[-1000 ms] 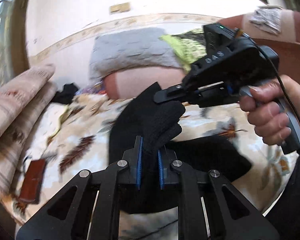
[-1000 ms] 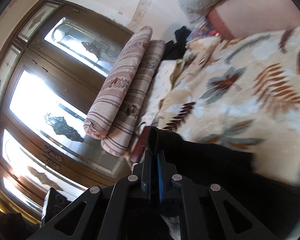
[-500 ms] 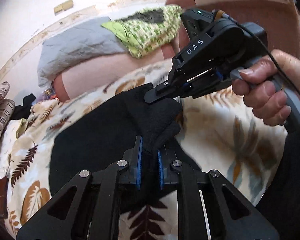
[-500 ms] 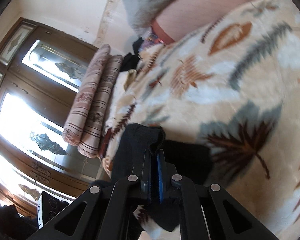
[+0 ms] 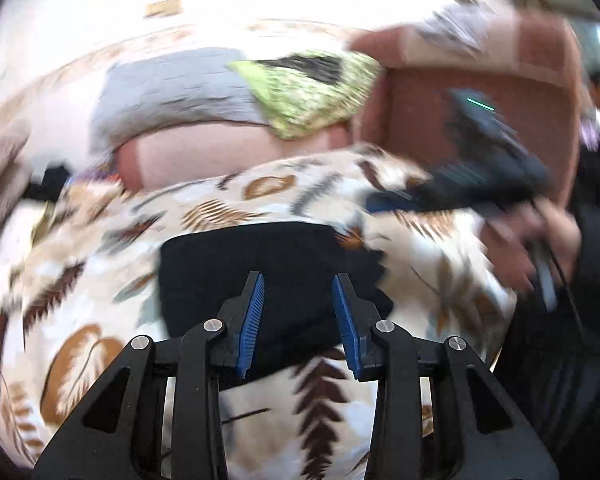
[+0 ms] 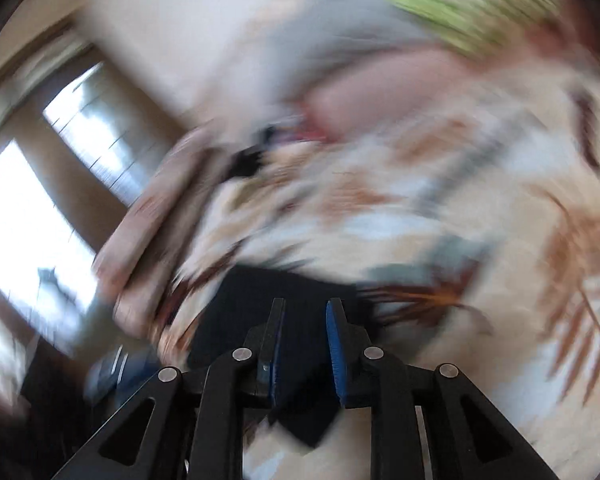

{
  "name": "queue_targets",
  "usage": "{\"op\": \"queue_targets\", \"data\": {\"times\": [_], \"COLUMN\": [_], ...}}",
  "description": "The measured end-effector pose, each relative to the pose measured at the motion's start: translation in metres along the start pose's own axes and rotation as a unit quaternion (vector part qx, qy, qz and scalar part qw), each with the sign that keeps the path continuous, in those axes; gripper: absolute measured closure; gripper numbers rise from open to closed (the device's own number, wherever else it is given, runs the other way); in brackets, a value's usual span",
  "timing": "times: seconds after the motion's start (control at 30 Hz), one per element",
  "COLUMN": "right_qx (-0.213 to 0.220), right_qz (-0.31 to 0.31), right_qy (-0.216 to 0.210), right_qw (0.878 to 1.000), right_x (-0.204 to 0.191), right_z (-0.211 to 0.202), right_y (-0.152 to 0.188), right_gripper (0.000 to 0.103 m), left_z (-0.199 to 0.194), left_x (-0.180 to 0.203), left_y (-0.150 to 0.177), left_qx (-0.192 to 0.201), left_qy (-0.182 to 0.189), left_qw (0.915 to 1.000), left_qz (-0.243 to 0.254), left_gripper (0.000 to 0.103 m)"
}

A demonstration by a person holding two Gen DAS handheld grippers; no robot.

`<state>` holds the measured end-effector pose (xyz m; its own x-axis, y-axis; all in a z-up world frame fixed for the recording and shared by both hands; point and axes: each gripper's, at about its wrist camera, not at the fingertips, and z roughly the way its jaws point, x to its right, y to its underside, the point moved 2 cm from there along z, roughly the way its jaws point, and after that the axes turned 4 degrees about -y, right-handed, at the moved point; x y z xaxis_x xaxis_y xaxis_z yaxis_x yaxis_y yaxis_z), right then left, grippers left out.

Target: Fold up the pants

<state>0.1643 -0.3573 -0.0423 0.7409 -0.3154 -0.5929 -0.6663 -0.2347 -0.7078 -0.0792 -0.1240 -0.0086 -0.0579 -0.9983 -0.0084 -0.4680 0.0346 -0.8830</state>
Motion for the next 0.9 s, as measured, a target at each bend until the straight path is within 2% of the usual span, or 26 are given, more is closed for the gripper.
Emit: {"op": "queue_targets", "data": {"times": [0.07, 0.1, 0.13, 0.17, 0.2, 0.23, 0.27, 0.37, 0.4, 0.43, 0.5, 0.53, 0.6, 0.63, 0.7, 0.73, 0.77, 0.8, 0.83, 0.9], "right_qx": [-0.033, -0.047, -0.082, -0.105, -0.149, -0.157, -0.133, -0.129, -0.130, -0.126, -0.089, -0.056, -0.018, -0.019, -0.041, -0.075, -0.118, -0.110, -0.074, -0.067], "right_qz": [-0.081, -0.104, -0.126, -0.132, -0.131, -0.116, -0.099, -0.065, -0.061, -0.062, -0.078, -0.087, -0.096, -0.097, -0.101, -0.103, -0.096, -0.091, -0.079, -0.049], "right_qy": [0.012, 0.024, 0.045, 0.063, 0.098, 0.096, 0.081, 0.065, 0.063, 0.058, 0.060, 0.069, 0.103, 0.110, 0.119, 0.143, 0.158, 0.150, 0.126, 0.105], "right_qw": [0.996, 0.993, 0.988, 0.984, 0.975, 0.976, 0.983, 0.987, 0.988, 0.988, 0.991, 0.992, 0.990, 0.989, 0.987, 0.982, 0.975, 0.978, 0.986, 0.991], "right_x": [-0.039, -0.047, -0.053, -0.052, -0.040, -0.031, -0.027, -0.021, -0.023, -0.025, -0.034, -0.040, -0.041, -0.037, -0.029, -0.014, 0.001, 0.013, 0.019, 0.026], "right_z": [0.012, 0.020, 0.039, 0.051, 0.071, 0.077, 0.074, 0.066, 0.064, 0.059, 0.046, 0.040, 0.043, 0.051, 0.077, 0.097, 0.115, 0.118, 0.109, 0.102], "right_y": [0.012, 0.017, 0.025, 0.032, 0.044, 0.052, 0.051, 0.048, 0.045, 0.039, 0.022, 0.009, -0.013, -0.020, -0.024, -0.016, -0.004, 0.007, 0.008, 0.003], "right_gripper": [0.084, 0.084, 0.084, 0.084, 0.085, 0.085, 0.085, 0.085, 0.085, 0.085, 0.084, 0.084, 0.083, 0.083, 0.083, 0.083, 0.082, 0.082, 0.082, 0.082], "left_z": [0.015, 0.031, 0.046, 0.065, 0.069, 0.067, 0.066, 0.056, 0.053, 0.045, 0.042, 0.052, 0.077, 0.097, 0.141, 0.165, 0.166, 0.163, 0.159, 0.153], "left_x": [-0.023, -0.033, -0.038, -0.045, -0.049, -0.051, -0.049, -0.052, -0.056, -0.062, -0.071, -0.076, -0.084, -0.086, -0.091, -0.095, -0.098, -0.101, -0.103, -0.102], "left_y": [0.004, 0.010, 0.018, 0.033, 0.041, 0.044, 0.042, 0.031, 0.025, 0.011, -0.007, -0.023, -0.036, -0.040, -0.030, -0.012, -0.008, -0.005, -0.004, -0.004], "left_qx": [-0.025, -0.053, -0.088, -0.129, -0.129, -0.112, -0.112, -0.108, -0.100, -0.075, -0.049, -0.049, -0.067, -0.088, -0.158, -0.205, -0.187, -0.175, -0.168, -0.161], "left_qy": [0.007, 0.007, 0.006, 0.009, 0.020, 0.025, 0.024, 0.036, 0.039, 0.034, 0.024, 0.015, 0.010, 0.012, -0.002, 0.001, 0.008, 0.015, 0.023, 0.021], "left_qw": [0.9978, 0.9947, 0.9904, 0.9825, 0.9794, 0.9795, 0.9802, 0.9785, 0.9779, 0.9798, 0.9833, 0.9856, 0.9867, 0.9857, 0.9777, 0.9677, 0.9696, 0.9707, 0.9704, 0.9718], "left_qz": [-0.060, -0.088, -0.106, -0.134, -0.154, -0.165, -0.161, -0.172, -0.179, -0.182, -0.174, -0.161, -0.148, -0.143, -0.138, -0.147, -0.157, -0.164, -0.173, -0.171], "left_gripper": [0.068, 0.068, 0.068, 0.069, 0.069, 0.069, 0.069, 0.069, 0.069, 0.069, 0.068, 0.068, 0.068, 0.068, 0.068, 0.066, 0.065, 0.065, 0.065, 0.065]}}
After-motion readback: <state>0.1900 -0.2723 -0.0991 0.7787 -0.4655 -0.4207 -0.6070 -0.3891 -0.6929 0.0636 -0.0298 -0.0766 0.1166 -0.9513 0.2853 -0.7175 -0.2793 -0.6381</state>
